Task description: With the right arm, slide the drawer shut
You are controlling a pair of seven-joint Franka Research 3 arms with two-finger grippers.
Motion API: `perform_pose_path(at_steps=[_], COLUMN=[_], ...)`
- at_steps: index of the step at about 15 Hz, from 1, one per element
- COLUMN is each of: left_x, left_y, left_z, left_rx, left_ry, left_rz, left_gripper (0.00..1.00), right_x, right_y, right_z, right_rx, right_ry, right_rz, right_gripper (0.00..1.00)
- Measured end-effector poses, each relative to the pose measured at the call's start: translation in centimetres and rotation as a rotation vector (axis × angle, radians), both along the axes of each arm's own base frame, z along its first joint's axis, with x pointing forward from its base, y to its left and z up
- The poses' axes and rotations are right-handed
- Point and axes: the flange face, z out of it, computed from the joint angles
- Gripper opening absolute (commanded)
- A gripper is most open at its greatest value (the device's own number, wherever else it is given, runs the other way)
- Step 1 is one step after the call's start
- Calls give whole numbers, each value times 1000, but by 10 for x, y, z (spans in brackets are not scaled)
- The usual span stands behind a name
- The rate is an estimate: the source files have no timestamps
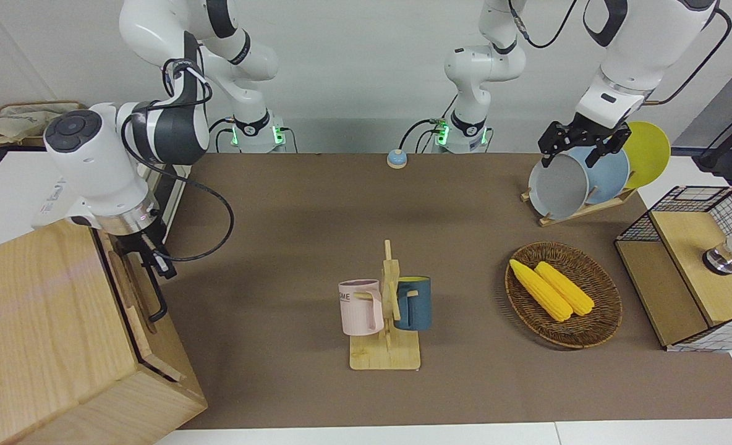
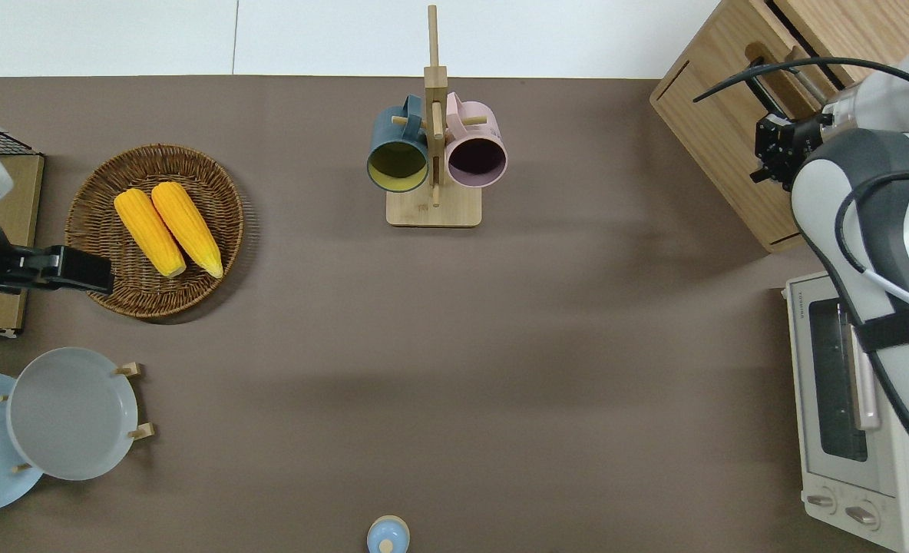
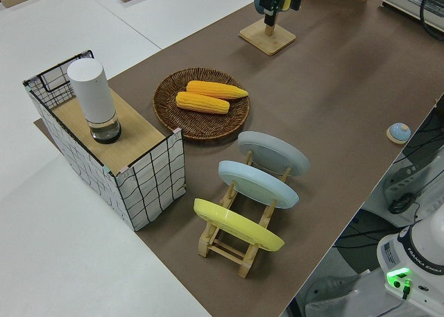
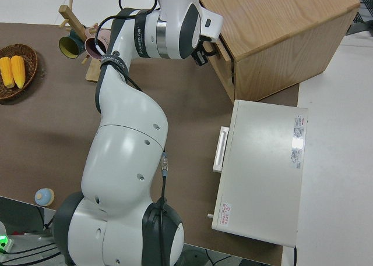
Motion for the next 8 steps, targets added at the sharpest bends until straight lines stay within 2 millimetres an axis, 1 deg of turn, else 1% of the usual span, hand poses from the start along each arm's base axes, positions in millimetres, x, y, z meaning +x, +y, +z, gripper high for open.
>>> perform_pose_path(at_steps=[8], left_x=[0], left_y=[0], left_z=[0], left_rx=[0], left_ry=[0], left_rz=[0], left_gripper=[993], right_x=[0], right_y=[-1], right_z=[0], right_rx=[7], right_ry=[-1], right_rz=[4], right_gripper=[0])
